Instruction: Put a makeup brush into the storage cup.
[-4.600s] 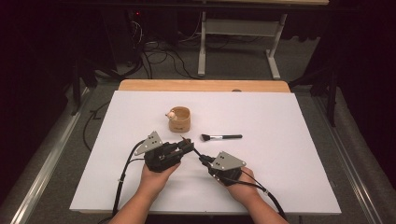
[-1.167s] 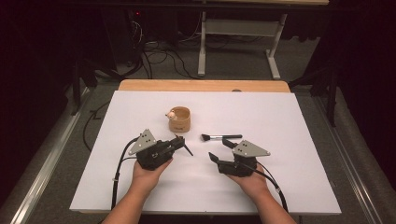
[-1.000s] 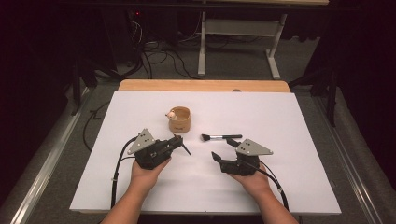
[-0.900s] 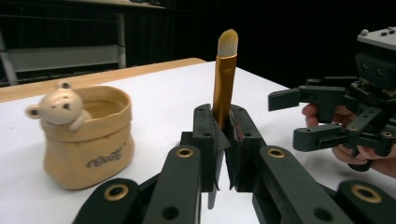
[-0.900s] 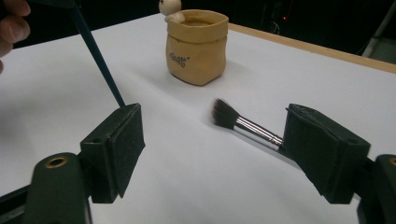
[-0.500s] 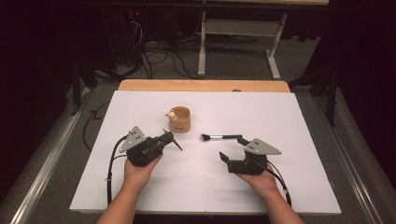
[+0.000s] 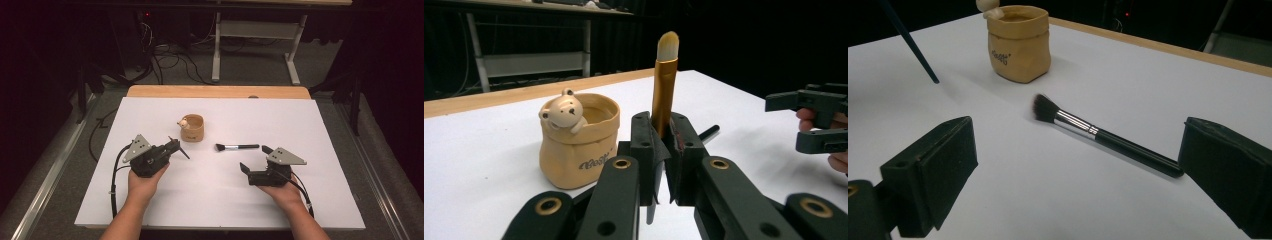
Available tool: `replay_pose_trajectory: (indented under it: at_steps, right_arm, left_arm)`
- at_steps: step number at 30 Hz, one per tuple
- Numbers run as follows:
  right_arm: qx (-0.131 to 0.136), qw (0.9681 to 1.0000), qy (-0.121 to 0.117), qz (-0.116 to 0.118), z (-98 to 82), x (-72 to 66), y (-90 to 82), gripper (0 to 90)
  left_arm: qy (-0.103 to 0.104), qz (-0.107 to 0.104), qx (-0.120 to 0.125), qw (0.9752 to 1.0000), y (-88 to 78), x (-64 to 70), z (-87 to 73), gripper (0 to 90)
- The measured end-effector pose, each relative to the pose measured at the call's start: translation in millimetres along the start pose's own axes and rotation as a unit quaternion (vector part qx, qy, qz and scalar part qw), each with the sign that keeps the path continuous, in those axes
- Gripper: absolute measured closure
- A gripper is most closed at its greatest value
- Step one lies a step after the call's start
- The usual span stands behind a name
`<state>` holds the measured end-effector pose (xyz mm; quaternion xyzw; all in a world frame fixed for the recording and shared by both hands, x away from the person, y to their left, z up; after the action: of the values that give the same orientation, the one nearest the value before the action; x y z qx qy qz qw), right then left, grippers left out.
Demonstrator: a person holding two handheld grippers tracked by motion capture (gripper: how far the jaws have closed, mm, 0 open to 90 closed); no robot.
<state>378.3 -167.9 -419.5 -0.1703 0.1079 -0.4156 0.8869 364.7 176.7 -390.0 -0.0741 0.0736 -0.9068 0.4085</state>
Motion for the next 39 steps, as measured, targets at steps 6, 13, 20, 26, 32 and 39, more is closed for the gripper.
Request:
replay_pose_trajectory:
  at_steps: [6, 13, 20, 26, 32, 39]
  right_arm:
    - [0.005, 1.0000, -0.002, -0.004, -0.4, 3.7, -4.0, 2.1]
    - [0.007, 1.0000, -0.004, -0.003, -2.3, 6.6, -9.1, 1.5]
    - [0.015, 0.9998, 0.011, -0.006, -5.3, 12.7, -13.2, 1.4]
    - [0.018, 0.9997, 0.016, -0.009, -5.1, 14.9, -12.6, 1.4]
    - [0.025, 0.9995, 0.016, -0.008, -4.1, 13.6, -12.8, 1.4]
    - [0.018, 0.9998, 0.012, -0.003, -6.0, 10.9, -11.2, 1.4]
  left_arm:
    - [0.004, 0.009, 0.001, 1.0000, -2.3, -1.5, 1.3, 83.4]
    - [0.002, 0.020, 0.003, 0.9998, -5.1, -3.7, 2.7, 83.4]
    - [0.001, 0.027, 0.005, 0.9996, -7.4, -5.4, 3.7, 83.4]
    - [0.000, 0.029, 0.002, 0.9996, -4.3, -7.4, 3.6, 83.4]
    - [0.001, 0.032, 0.000, 0.9995, -0.5, -6.1, 6.9, 83.4]
    - [-0.015, 0.031, 0.007, 0.9994, 0.0, -9.7, 16.4, 83.4]
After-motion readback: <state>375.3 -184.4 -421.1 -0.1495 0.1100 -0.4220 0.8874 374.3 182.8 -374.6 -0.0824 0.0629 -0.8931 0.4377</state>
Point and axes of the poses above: each handheld gripper's, and its own axes: y roughly forward along the jaws, z roughly out of its top, x roughly to its right, the point moved 3 cm from there along y, roughly forward along the jaws, and after that the axes turned 4 degrees about y, right-handed, at the moved point
